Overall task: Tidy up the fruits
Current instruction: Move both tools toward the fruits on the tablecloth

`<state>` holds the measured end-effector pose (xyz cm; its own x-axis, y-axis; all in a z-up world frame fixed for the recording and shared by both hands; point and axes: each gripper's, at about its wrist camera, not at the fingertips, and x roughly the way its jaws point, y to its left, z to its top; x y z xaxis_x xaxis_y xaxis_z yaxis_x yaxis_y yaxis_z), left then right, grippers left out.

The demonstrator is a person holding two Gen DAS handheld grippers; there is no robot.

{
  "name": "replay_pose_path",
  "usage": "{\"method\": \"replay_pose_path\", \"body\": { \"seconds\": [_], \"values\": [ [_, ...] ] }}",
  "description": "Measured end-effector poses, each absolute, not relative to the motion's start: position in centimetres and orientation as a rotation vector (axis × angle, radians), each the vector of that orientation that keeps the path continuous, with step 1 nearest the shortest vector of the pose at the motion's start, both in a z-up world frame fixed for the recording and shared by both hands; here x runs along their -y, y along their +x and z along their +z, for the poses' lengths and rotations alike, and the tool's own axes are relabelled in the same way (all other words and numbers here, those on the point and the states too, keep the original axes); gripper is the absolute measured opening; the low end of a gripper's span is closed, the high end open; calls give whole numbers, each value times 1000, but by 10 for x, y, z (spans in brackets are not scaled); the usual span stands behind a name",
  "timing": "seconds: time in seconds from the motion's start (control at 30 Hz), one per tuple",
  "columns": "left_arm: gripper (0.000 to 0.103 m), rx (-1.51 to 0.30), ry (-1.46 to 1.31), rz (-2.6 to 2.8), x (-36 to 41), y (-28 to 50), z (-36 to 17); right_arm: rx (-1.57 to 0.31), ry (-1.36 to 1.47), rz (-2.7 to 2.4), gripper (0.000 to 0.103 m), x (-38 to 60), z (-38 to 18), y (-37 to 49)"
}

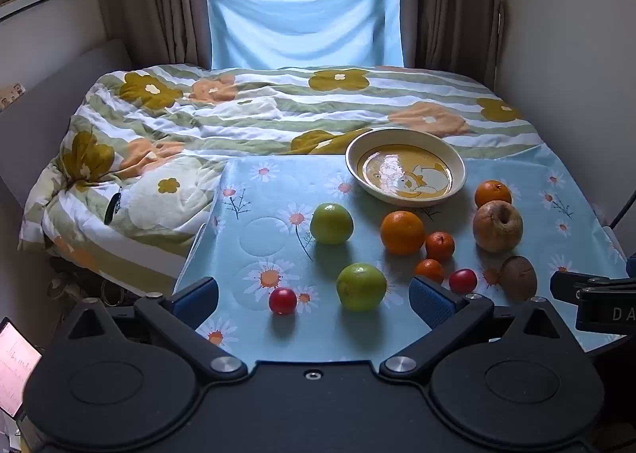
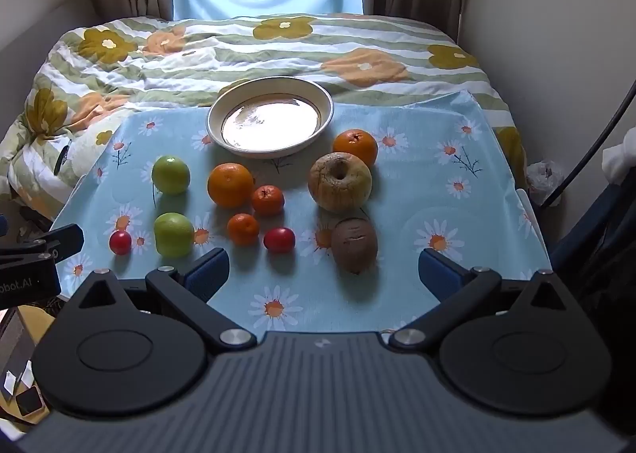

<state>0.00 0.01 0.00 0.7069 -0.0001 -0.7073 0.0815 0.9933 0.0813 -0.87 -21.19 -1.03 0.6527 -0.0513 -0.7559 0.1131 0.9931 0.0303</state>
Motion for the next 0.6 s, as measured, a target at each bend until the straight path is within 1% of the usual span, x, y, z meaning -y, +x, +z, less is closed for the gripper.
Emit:
{"method": "replay_pose_path", "body": {
  "seconds": [0.6],
  "values": [
    [103,-783,112,-47,-1,0,0,-855,75,-94,103,211,-10,-8]
  ]
}}
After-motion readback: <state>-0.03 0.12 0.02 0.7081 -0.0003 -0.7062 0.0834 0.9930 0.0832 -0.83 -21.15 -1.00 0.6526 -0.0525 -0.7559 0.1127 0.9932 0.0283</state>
